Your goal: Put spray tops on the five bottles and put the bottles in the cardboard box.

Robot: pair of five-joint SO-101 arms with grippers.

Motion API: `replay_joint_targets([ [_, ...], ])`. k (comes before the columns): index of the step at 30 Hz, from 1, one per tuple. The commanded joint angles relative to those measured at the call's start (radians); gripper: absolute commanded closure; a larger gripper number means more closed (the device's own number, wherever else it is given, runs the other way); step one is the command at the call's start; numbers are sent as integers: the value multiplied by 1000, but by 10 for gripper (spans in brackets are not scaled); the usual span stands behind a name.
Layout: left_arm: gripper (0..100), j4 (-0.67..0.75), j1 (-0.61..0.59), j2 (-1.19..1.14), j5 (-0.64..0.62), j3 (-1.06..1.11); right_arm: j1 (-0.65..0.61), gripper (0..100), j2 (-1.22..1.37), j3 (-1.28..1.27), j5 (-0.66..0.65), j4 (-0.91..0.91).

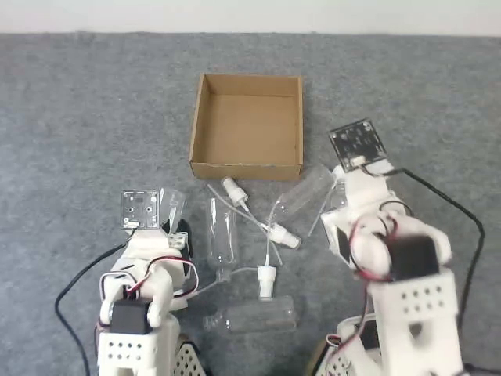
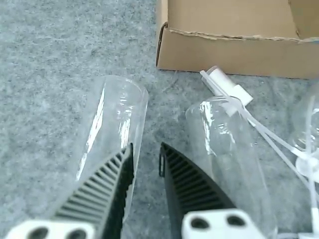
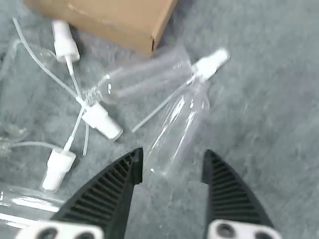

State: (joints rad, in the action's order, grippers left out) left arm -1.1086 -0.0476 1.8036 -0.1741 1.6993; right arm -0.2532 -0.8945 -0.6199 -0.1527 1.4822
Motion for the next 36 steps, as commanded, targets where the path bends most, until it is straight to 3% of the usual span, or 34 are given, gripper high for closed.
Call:
replay_joint_targets([
  [1,920,-5,-8,17,8,-15,13,760,97,41,17,-5],
  [17,920,-5,-8,17,8,-15,16,760,421,40,75,-222],
  [24,920,-5,-8,17,8,-15,97,760,524,41,114,-335],
  [32,920,-5,-8,17,8,-15,99,760,642,43,115,-421],
  [36,920,-5,-8,17,8,-15,97,808,697,77,115,-437],
])
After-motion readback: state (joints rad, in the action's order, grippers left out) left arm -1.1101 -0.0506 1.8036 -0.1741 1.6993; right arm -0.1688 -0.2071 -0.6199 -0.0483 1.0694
